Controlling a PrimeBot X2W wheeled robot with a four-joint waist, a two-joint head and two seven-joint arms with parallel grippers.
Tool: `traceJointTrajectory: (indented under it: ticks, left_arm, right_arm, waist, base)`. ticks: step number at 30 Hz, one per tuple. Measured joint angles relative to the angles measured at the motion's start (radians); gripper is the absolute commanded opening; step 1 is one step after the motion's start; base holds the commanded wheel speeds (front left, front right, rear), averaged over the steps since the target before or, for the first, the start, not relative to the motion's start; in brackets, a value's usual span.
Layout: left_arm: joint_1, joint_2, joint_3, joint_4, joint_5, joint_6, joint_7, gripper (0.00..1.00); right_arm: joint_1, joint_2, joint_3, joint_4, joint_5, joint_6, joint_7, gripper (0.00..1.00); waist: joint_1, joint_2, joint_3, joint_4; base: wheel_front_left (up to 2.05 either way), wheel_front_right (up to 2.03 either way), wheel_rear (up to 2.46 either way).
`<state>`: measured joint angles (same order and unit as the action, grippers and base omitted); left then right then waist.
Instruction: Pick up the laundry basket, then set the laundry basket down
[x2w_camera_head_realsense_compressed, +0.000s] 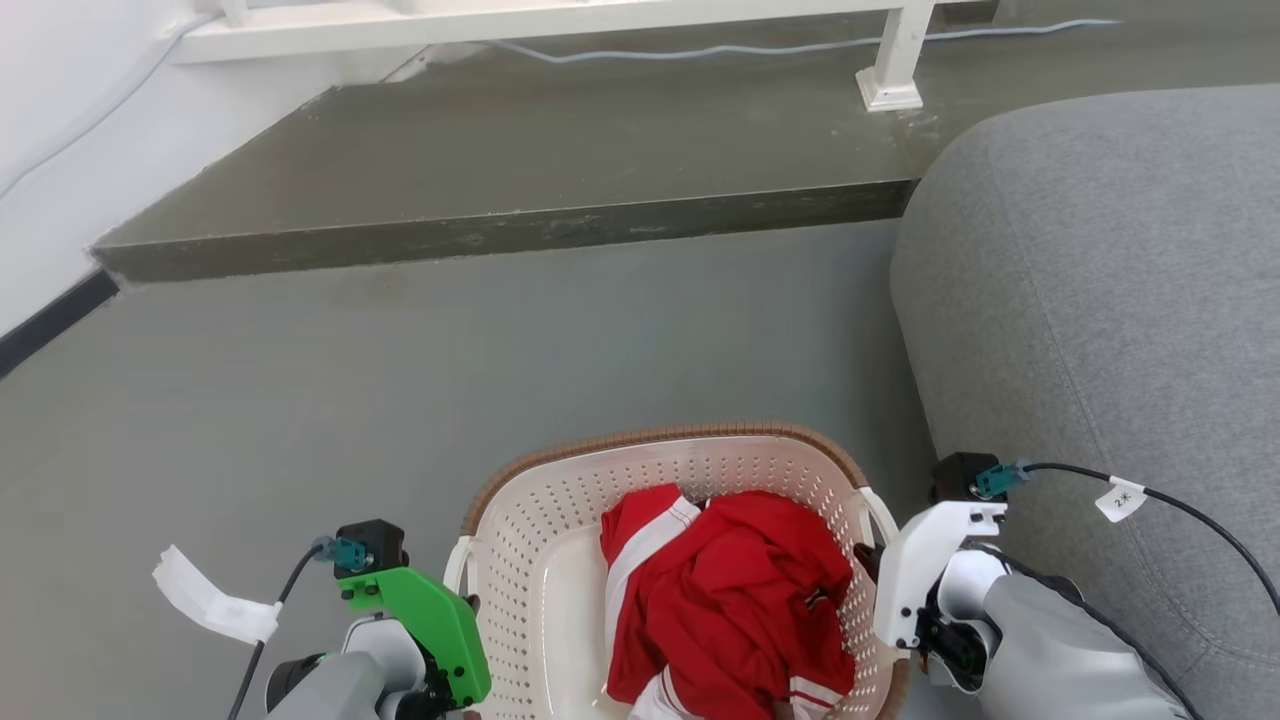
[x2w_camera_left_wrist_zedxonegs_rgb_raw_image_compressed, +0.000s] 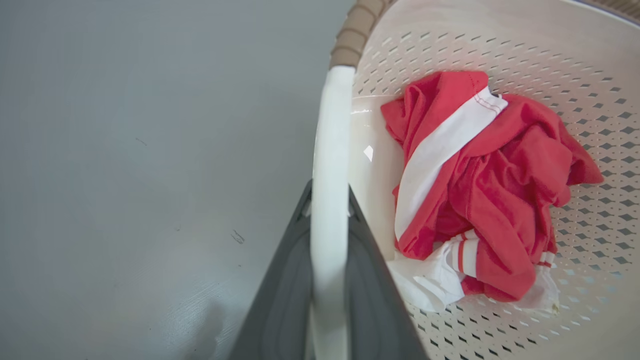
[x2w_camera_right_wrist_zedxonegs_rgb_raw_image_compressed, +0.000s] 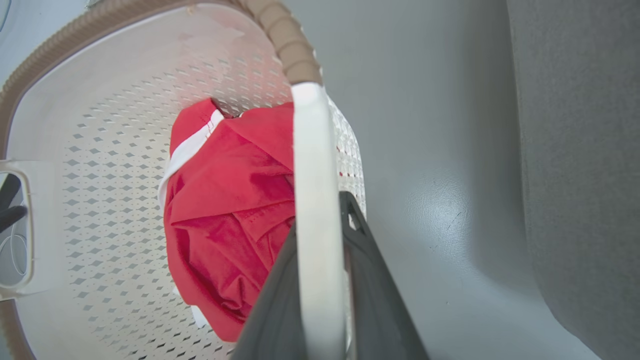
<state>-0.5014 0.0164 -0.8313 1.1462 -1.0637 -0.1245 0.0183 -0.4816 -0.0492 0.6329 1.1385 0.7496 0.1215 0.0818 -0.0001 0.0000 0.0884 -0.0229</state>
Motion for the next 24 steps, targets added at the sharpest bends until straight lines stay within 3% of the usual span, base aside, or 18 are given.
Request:
traceJointTrajectory:
  ticks: [24]
  left_arm:
    - [0.000,0.001,-0.016,0.013,-0.043,0.000,0.056,0.00]
  right_arm:
    - [0.000,-0.005,0.052,0.001,0.053,-0.001,0.026,0.00]
  waist:
    - [0.0000,0.0000,0.006,-0.005]
  base:
    - [0.00,0.00,0.00]
